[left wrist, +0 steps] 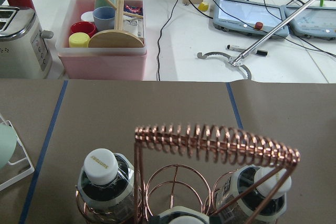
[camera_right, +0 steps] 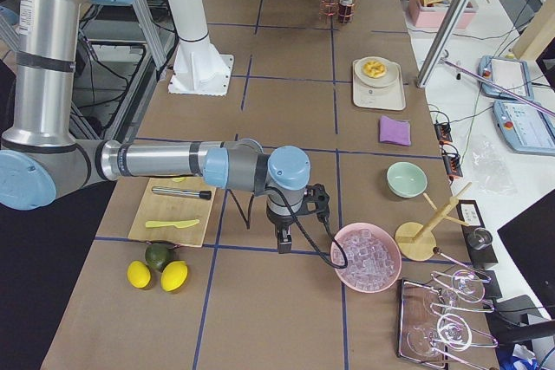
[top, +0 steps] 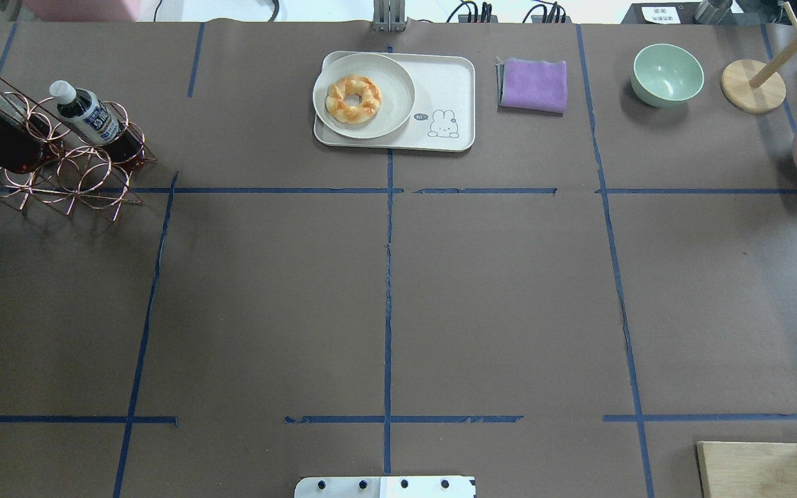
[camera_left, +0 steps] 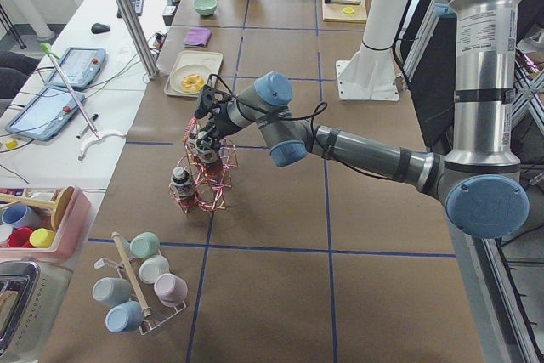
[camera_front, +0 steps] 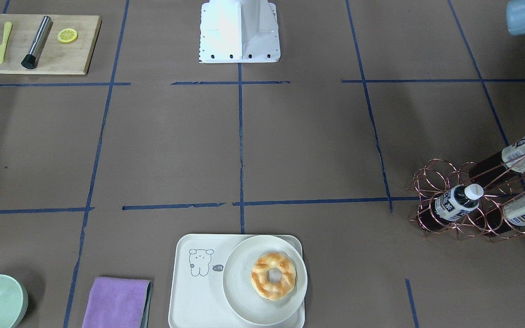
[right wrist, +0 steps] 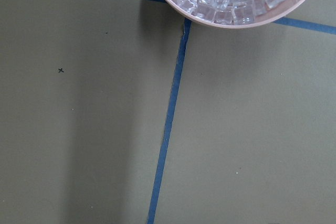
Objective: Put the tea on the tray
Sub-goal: 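Grasp the tea bottle with the left gripper and lift it out, then carry the held tea bottle with the left gripper toward the tray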
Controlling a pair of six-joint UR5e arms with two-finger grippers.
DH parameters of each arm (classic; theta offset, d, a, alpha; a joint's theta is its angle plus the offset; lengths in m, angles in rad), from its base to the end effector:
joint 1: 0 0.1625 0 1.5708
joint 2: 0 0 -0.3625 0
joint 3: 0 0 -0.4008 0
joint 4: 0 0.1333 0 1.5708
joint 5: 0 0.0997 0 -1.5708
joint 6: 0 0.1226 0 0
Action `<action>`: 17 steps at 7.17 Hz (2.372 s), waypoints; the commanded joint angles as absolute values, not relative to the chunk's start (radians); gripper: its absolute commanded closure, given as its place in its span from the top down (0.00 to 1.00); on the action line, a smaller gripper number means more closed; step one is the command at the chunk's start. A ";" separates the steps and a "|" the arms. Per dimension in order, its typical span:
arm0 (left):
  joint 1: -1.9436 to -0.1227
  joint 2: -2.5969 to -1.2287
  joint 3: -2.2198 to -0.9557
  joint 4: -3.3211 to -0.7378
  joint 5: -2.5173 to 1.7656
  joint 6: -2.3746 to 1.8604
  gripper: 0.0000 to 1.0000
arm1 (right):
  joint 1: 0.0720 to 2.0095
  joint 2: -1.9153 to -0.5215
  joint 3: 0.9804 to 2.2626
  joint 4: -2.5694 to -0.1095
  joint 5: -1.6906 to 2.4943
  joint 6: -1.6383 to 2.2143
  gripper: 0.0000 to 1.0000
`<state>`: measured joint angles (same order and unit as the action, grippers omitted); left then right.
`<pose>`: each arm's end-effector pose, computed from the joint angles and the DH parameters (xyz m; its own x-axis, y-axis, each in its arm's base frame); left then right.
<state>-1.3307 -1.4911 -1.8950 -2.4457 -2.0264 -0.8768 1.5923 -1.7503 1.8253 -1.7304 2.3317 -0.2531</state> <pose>0.0424 -0.5070 0.3851 0.5774 0.0569 -0.8145 0.5318 0.7308 0.4280 0.0579 -0.4256 0.5860 0.7051 -0.1780 0.6864 0.1603 0.9829 0.0902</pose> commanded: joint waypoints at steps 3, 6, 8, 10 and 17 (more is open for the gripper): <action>-1.408 -1.497 -2.056 -2.253 -2.183 -0.897 0.05 | 1.592 -1.750 1.824 -1.730 2.332 -0.253 1.00; -1.180 -1.508 -2.218 -2.090 -1.969 -1.039 0.05 | 1.592 -1.750 1.824 -1.732 2.332 -0.253 1.00; -0.990 -1.616 -2.275 -1.920 -1.764 -1.120 0.05 | 1.592 -1.750 1.824 -1.732 2.332 -0.253 1.00; -0.820 -1.891 -2.295 -1.562 -1.570 -1.213 0.05 | 1.592 -1.750 1.824 -1.732 2.332 -0.250 1.00; -0.431 -2.531 -1.684 -1.359 -1.149 -1.465 0.05 | 1.592 -1.749 1.835 -1.730 2.332 -0.239 1.00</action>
<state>-0.4485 -2.4469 -1.8116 -1.3524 -1.1667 -1.4444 1.5923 -1.7488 1.8337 -1.7303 2.3316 -0.2416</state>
